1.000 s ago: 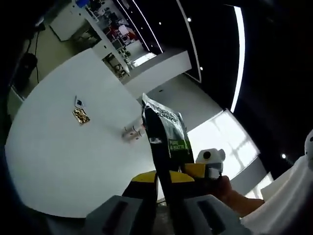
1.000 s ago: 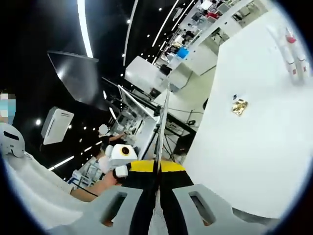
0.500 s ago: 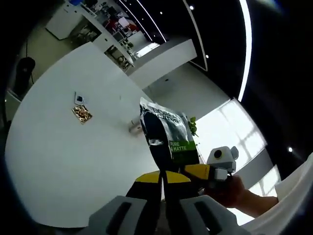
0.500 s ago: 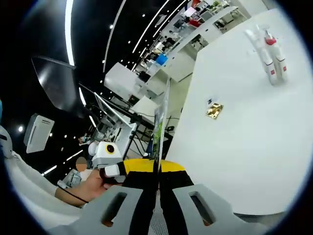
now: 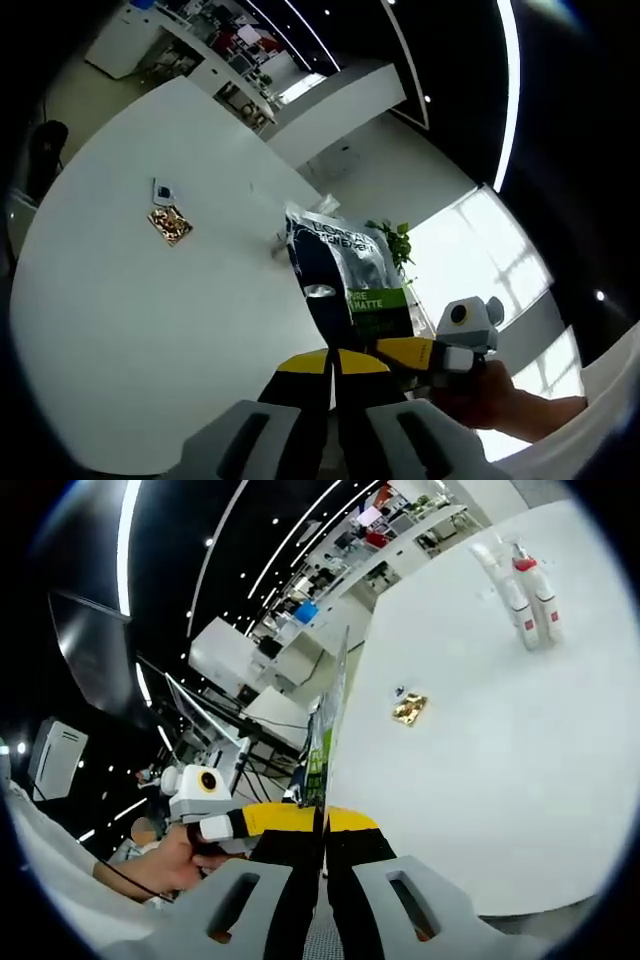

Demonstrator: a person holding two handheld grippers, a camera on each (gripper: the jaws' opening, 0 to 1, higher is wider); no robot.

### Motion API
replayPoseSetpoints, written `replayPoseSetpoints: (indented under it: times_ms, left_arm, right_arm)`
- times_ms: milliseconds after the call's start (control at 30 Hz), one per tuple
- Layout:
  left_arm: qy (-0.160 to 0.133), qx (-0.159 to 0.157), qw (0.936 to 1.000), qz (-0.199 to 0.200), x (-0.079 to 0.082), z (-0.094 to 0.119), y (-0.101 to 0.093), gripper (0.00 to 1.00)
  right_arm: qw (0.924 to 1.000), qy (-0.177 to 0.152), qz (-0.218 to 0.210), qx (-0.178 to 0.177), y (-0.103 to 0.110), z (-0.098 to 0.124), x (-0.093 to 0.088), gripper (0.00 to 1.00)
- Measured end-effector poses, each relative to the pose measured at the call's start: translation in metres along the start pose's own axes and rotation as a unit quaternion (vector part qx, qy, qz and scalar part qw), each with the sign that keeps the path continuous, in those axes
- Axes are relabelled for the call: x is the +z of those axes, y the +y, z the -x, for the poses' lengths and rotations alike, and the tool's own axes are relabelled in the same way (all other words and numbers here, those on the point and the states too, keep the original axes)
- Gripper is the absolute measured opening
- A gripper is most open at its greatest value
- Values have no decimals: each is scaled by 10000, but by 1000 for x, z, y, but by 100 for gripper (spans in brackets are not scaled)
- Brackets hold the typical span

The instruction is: Arrange the skincare products in the storage area until every visible bottle or jar stands upright without overlapping.

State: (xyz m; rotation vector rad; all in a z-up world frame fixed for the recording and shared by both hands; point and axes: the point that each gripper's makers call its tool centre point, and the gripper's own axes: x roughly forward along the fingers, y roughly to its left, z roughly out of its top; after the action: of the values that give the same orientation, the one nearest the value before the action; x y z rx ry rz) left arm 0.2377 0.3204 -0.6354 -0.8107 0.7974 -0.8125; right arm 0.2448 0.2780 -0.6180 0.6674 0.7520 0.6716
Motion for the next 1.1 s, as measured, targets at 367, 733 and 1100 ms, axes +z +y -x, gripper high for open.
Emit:
replayPoseSetpoints:
  times_ms: [367, 733, 1100]
  left_arm:
    - [-158, 170, 9997, -106, 17, -7, 9, 2]
    - [-298, 288, 9988, -252, 43, -25, 3, 3]
    - [-455, 430, 9974, -360, 61, -35, 2, 1]
  right_arm:
    - [9986, -88, 508, -100, -3, -12, 19, 0]
    - [9977, -254, 623, -118, -14, -11, 57, 0]
    - [9969, -231, 753, -8, -19, -14, 90, 0]
